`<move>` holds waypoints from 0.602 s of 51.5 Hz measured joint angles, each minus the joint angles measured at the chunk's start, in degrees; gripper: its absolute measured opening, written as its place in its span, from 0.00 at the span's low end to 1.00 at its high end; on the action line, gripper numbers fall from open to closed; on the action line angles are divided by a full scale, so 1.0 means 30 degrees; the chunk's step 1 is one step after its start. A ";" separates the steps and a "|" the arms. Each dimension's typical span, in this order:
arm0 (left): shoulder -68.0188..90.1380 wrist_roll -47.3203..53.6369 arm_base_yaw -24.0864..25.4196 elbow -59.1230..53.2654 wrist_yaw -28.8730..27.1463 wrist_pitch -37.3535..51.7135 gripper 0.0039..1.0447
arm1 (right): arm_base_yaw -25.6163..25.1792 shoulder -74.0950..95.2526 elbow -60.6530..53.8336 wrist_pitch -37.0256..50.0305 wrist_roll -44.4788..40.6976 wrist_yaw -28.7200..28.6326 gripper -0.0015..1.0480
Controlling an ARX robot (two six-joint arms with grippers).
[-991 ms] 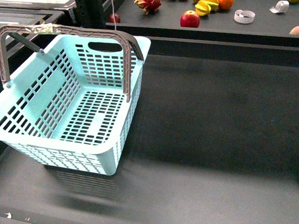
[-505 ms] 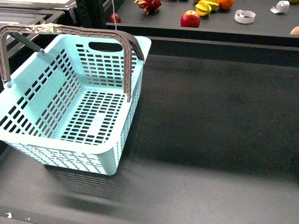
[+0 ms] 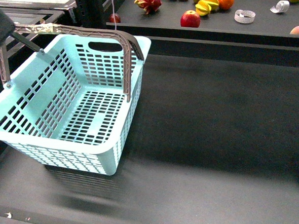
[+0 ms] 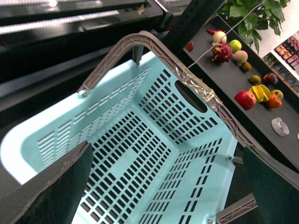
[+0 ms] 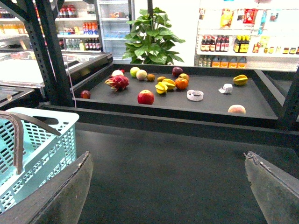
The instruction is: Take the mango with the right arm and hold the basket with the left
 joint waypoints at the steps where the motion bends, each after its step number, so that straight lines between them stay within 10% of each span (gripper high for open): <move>1: 0.0372 -0.0277 0.0000 0.0321 0.0109 -0.0058 0.95 | 0.0000 0.0000 0.0000 0.0000 0.0000 0.0000 0.92; 31: 0.8918 -0.4240 0.0313 1.0892 0.2091 -0.2936 0.95 | 0.0000 0.0000 0.0000 0.0000 0.0000 -0.0007 0.92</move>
